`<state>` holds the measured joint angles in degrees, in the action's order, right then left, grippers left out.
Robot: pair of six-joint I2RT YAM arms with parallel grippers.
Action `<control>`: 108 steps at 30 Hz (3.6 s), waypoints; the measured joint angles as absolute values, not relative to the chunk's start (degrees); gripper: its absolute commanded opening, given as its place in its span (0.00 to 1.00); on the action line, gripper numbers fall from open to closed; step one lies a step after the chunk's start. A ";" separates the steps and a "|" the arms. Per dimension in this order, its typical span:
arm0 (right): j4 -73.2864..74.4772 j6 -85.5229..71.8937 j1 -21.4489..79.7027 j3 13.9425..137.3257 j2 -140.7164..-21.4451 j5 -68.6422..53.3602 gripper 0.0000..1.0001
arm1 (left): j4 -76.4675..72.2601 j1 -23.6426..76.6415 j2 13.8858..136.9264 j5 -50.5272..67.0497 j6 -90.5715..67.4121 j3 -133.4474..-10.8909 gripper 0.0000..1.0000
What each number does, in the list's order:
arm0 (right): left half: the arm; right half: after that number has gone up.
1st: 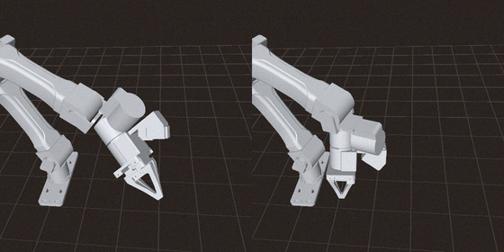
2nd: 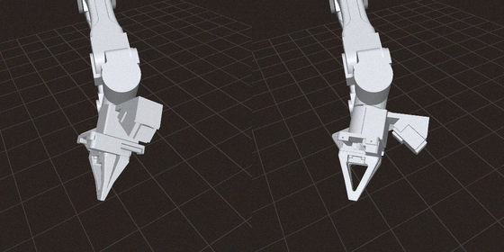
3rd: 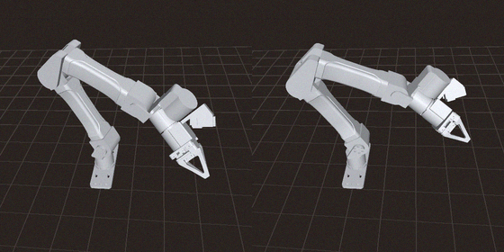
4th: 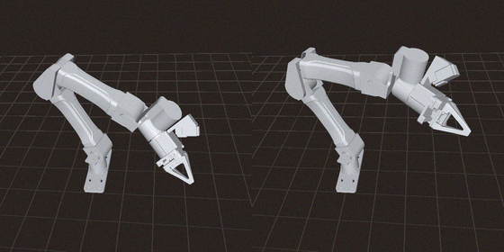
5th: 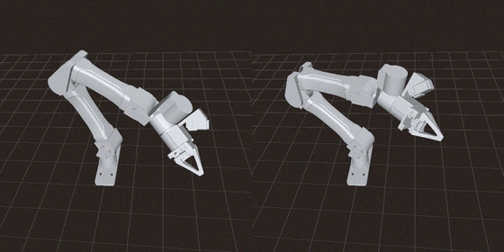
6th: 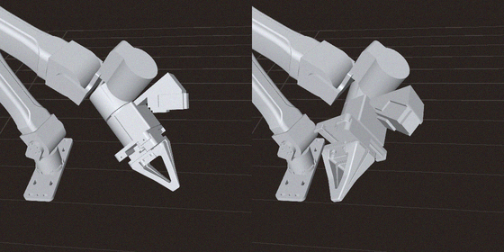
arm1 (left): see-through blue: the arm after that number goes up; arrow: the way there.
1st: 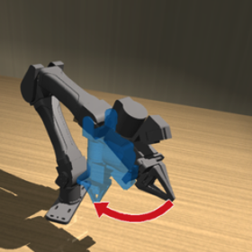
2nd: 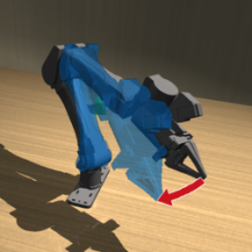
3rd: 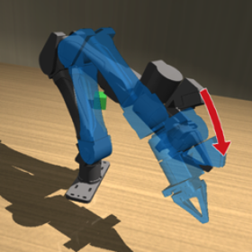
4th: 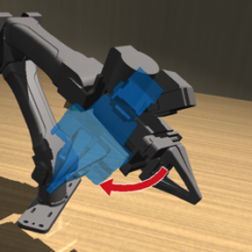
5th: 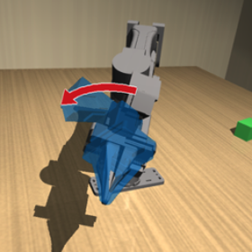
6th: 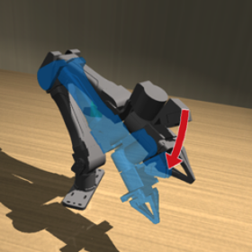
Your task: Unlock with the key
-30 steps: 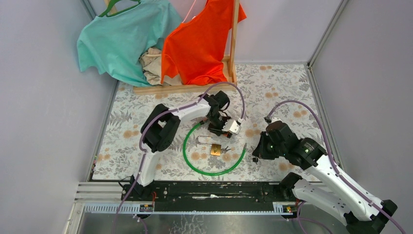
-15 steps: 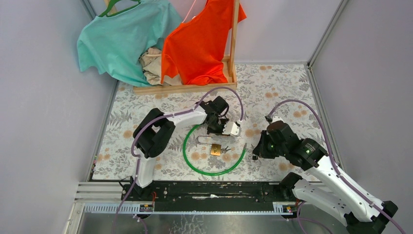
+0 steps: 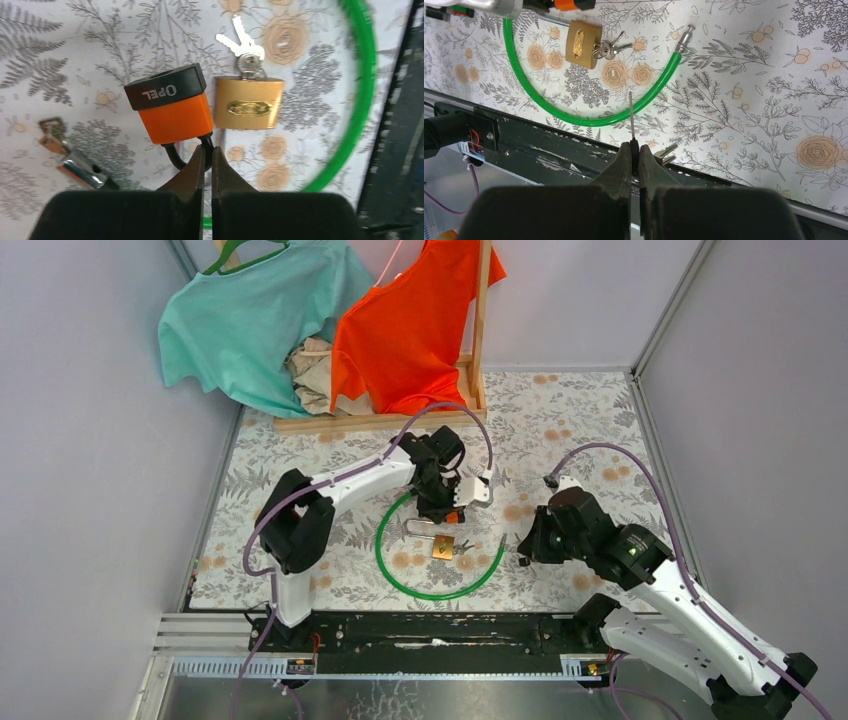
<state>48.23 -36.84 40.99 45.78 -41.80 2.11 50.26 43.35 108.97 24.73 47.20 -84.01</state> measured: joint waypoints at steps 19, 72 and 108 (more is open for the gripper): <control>37.91 -23.14 40.99 48.66 -48.29 -5.72 0.00 | 80.03 28.58 87.74 60.84 69.21 -83.74 0.00; 35.53 -14.41 40.99 53.54 -47.42 -7.01 0.00 | 61.17 42.63 71.42 21.82 66.17 -51.29 0.00; 35.29 -16.49 40.99 53.54 -48.49 -7.11 0.00 | 36.75 47.59 50.74 8.01 67.85 -27.31 1.00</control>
<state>35.29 -16.49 40.99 53.54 -48.49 -7.11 36.75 47.59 50.74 8.01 67.85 -27.31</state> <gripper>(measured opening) 0.038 0.998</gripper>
